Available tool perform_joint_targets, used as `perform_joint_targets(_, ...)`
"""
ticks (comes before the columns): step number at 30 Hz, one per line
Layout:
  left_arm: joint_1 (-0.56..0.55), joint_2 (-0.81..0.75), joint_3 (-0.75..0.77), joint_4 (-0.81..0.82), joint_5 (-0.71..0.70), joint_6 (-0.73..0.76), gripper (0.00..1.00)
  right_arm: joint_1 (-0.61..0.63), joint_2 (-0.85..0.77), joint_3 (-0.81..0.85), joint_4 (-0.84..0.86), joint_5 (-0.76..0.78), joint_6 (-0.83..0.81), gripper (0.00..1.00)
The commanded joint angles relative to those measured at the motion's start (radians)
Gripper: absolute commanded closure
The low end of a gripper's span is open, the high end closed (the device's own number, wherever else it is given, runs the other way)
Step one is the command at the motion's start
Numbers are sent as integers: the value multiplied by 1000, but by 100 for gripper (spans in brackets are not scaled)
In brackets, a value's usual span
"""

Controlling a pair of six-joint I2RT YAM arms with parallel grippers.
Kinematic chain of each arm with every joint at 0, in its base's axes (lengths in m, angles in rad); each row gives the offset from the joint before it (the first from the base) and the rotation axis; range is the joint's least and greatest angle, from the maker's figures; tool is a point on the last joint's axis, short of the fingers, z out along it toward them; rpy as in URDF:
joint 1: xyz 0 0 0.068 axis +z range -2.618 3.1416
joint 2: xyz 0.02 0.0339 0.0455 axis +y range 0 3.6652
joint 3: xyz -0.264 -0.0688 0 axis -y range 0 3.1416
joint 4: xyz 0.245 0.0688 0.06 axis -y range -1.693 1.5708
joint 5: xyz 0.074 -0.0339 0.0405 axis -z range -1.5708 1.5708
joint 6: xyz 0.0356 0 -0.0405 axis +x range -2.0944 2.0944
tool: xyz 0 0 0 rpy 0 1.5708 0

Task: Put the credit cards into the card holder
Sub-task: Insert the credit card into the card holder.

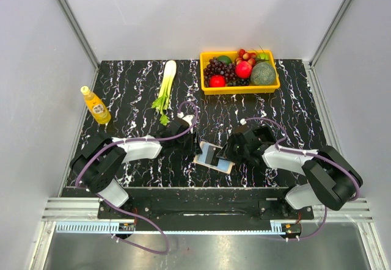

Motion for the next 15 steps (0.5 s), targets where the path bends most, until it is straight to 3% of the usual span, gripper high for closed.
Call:
perform_joint_targets(1,-11,32,-6,-77,34,6,62,12,10,31,-20,10,-4,72)
perform_joint_targets(15,-11,23,-20,-60,62,-17,63,37,107,74,91,-49,12,70)
